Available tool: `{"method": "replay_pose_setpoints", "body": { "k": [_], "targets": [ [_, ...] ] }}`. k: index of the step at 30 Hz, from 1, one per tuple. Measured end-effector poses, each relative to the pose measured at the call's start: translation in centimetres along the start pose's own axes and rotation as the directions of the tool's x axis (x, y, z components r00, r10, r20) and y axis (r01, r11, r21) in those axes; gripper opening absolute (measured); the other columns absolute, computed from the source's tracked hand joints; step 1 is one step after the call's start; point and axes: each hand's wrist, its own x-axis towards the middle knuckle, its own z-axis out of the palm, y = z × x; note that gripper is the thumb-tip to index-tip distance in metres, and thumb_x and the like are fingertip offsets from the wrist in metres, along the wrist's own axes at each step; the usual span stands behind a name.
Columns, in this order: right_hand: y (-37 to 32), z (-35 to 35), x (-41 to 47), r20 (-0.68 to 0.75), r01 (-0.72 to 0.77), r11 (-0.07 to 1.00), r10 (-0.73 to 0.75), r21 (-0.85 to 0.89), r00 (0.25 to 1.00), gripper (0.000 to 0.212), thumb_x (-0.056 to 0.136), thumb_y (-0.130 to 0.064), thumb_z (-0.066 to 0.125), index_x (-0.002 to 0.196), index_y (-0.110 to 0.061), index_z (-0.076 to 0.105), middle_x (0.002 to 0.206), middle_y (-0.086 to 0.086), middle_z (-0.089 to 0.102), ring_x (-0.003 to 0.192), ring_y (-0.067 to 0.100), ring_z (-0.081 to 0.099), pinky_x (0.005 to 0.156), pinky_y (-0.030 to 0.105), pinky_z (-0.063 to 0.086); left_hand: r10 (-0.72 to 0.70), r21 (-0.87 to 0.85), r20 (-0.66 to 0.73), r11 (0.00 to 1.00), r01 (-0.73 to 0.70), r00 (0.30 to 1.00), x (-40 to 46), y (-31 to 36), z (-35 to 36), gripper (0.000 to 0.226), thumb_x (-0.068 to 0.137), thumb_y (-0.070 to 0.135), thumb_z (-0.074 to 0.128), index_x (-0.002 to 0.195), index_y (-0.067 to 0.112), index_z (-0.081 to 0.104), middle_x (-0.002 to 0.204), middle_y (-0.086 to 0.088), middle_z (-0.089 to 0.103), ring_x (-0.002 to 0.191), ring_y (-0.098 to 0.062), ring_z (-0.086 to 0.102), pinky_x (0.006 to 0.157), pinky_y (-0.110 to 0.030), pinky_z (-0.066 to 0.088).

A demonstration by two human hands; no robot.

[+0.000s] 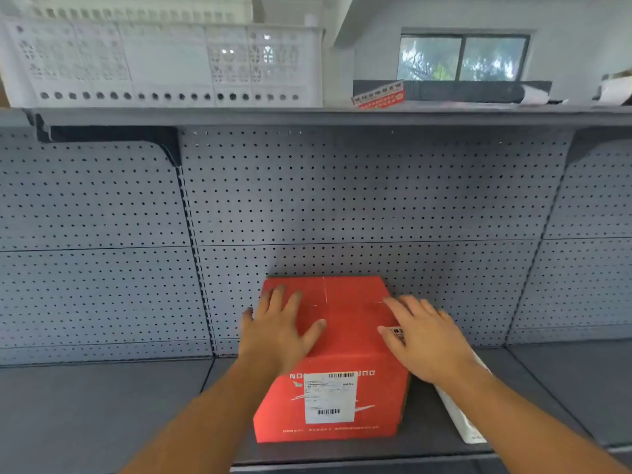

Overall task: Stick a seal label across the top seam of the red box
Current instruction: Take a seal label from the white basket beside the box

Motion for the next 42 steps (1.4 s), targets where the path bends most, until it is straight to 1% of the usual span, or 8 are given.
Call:
{"method": "replay_pose_setpoints", "body": {
  "k": [6,10,15,22,26,31,37,42],
  "targets": [
    [1.2,1.7,0.7,0.005,0.059,0.997,-0.060,0.057,0.998,0.060,0.095,-0.063,0.028,0.136,-0.028,0.054,0.131,-0.012,0.059,0.120,0.012,0.048,0.093,0.036,0.051,0.037,-0.004,0.040,0.999,-0.037,0.999,1.4,-1.0,1.9,0.078,0.083,0.087,0.020,0.147,0.044,0.033,0.158,0.003,0.030,0.149,-0.024,0.017,0.121,-0.059,0.015],
    [2.1,1.8,0.5,0.021,0.108,0.993,-0.109,0.046,0.994,0.053,0.095,-0.063,0.035,0.131,-0.030,0.058,0.125,-0.017,0.060,0.114,0.008,0.048,0.088,0.028,0.049,0.052,0.001,0.072,0.999,-0.052,0.996,1.5,-1.5,2.4,0.077,0.083,0.088,0.019,0.146,0.045,0.032,0.156,0.006,0.031,0.147,-0.024,0.017,0.121,-0.057,0.014],
    [2.7,1.6,-0.2,0.027,0.167,0.984,-0.169,0.058,0.985,0.051,0.092,-0.064,0.042,0.123,-0.030,0.064,0.119,-0.017,0.062,0.111,0.008,0.052,0.086,0.027,0.045,0.055,-0.004,0.051,0.998,-0.055,0.997,1.2,-1.2,2.9,0.079,0.083,0.087,0.020,0.147,0.043,0.034,0.155,0.010,0.034,0.146,-0.021,0.021,0.121,-0.057,0.013],
    [3.7,1.5,-0.2,0.093,0.223,0.963,-0.238,0.151,0.967,0.056,0.089,-0.067,0.048,0.123,-0.027,0.067,0.119,-0.016,0.063,0.112,0.008,0.051,0.091,0.033,0.051,0.058,0.009,0.028,0.998,-0.058,0.998,1.0,-1.3,3.2,0.080,0.082,0.088,0.018,0.146,0.043,0.035,0.153,0.010,0.037,0.144,-0.021,0.027,0.120,-0.058,0.017],
    [4.2,1.2,0.3,0.112,0.230,0.950,-0.257,0.210,0.960,0.057,0.087,-0.068,0.050,0.122,-0.028,0.070,0.117,-0.015,0.064,0.109,0.007,0.050,0.095,0.032,0.049,0.059,0.004,0.012,0.998,-0.059,0.998,1.0,-1.3,3.3,0.079,0.083,0.087,0.019,0.146,0.043,0.036,0.151,0.009,0.039,0.142,-0.021,0.029,0.120,-0.059,0.017],
    [4.4,1.2,0.9,0.100,0.257,0.939,-0.286,0.230,0.953,0.045,0.088,-0.060,0.062,0.115,-0.026,0.075,0.112,-0.013,0.067,0.106,0.009,0.051,0.093,0.033,0.049,0.058,0.012,-0.005,0.998,-0.058,0.998,1.0,-1.4,3.5,0.078,0.083,0.087,0.019,0.145,0.043,0.038,0.149,0.009,0.041,0.141,-0.021,0.030,0.120,-0.058,0.019],
    [4.4,1.5,1.1,0.085,0.265,0.929,-0.295,0.257,0.952,0.031,0.089,-0.051,0.066,0.106,-0.028,0.077,0.107,-0.015,0.068,0.102,0.009,0.053,0.092,0.036,0.049,0.060,0.021,-0.018,0.998,-0.060,0.998,0.9,-1.4,3.6,0.077,0.084,0.086,0.020,0.145,0.043,0.039,0.149,0.010,0.042,0.141,-0.020,0.031,0.120,-0.057,0.019],
    [4.2,1.3,1.3,0.080,0.279,0.929,-0.306,0.245,0.949,0.017,0.092,-0.042,0.066,0.096,-0.030,0.077,0.097,-0.019,0.066,0.097,0.008,0.051,0.087,0.035,0.050,0.059,0.023,-0.014,0.998,-0.059,0.998,0.9,-1.4,3.5,0.077,0.084,0.086,0.018,0.145,0.043,0.038,0.149,0.011,0.042,0.141,-0.020,0.031,0.120,-0.057,0.019]
  ]
}}
